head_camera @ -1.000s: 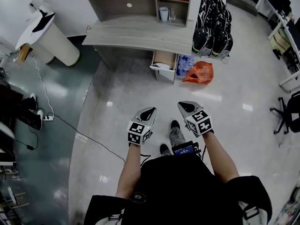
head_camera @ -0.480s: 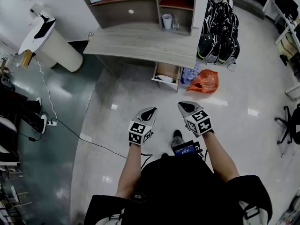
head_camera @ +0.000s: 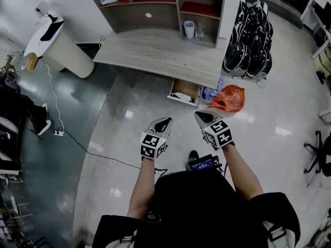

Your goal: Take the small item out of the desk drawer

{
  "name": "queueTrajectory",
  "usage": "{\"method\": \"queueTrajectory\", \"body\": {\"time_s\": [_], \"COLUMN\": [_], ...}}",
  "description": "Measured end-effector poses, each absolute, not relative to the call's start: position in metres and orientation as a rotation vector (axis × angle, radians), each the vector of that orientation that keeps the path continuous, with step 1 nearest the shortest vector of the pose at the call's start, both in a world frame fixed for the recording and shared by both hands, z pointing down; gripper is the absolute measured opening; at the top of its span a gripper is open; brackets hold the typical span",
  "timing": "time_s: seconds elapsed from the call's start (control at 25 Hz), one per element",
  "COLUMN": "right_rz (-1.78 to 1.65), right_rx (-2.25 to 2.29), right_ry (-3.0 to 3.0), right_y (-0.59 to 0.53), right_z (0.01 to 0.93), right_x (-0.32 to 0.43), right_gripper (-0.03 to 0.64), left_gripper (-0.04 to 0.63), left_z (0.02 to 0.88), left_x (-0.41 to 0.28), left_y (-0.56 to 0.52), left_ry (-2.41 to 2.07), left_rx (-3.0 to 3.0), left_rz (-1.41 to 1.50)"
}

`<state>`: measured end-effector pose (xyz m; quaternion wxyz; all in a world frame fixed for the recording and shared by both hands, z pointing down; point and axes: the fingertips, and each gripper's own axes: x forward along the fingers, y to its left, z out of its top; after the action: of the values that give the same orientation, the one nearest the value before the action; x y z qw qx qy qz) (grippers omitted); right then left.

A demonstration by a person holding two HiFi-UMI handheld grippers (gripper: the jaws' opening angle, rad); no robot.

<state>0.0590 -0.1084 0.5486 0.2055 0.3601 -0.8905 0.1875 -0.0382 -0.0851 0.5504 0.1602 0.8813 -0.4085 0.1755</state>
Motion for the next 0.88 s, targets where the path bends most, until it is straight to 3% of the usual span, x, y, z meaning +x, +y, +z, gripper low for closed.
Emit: {"method": "queueTrajectory", "body": {"time_s": [0.88], "right_rz": [0.558], "right_rx": [0.953], "right_ry": [-2.461], "right_y": [-0.163], "right_z": [0.568], "right_x": [0.055], "right_gripper": [0.003], "left_gripper": [0.002], "left_z": [0.571], "left_x": [-0.036], "left_y": [-0.135], "left_ry": [-1.150], "left_rx": [2.480], "left_rz": [0.531]}}
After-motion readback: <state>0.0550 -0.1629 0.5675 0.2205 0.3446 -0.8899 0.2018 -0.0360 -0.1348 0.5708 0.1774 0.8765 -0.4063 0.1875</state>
